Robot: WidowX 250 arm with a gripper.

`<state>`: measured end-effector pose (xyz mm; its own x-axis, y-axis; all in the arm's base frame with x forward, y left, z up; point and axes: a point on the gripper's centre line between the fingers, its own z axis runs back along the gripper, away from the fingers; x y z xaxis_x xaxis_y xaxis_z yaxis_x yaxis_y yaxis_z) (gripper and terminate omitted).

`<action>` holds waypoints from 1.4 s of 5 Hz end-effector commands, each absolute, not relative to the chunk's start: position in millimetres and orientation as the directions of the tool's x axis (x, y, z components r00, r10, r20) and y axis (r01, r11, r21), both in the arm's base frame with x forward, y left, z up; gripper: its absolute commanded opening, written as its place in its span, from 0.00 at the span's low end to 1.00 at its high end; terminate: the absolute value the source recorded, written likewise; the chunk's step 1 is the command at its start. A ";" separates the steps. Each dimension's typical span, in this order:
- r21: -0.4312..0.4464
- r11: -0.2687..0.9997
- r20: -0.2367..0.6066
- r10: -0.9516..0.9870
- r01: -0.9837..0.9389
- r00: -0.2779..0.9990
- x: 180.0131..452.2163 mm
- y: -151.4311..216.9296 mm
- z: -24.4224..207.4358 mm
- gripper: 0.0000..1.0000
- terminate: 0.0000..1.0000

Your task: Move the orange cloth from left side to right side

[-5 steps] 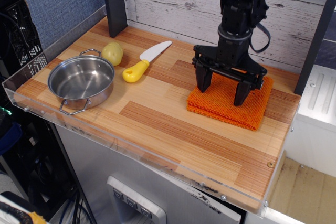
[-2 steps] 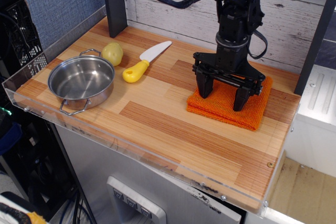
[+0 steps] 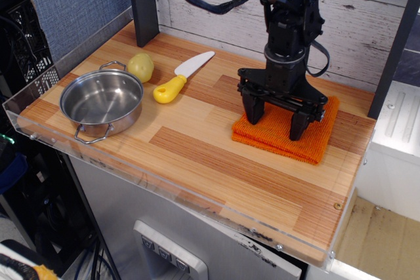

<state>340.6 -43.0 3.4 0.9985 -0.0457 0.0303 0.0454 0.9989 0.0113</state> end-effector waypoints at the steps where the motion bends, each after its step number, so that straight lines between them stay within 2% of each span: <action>1: -0.019 0.999 -0.084 -0.039 0.037 0.996 291.9 -42.7 -13.2 1.00 0.00; 3: -0.068 0.997 -0.175 -0.056 0.045 0.983 255.6 -51.1 -19.9 1.00 0.00; 4: -0.060 0.995 -0.190 -0.095 0.085 0.977 240.9 -55.7 -23.0 1.00 0.00; 6: -0.033 0.993 -0.150 -0.114 0.110 0.982 238.0 -54.2 -14.9 1.00 0.00; 7: -0.033 0.995 -0.130 -0.100 0.096 0.986 223.8 -51.0 -9.7 1.00 0.00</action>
<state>245.3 -53.5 1.2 0.9918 -0.1155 -0.0541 0.1134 0.9927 -0.0400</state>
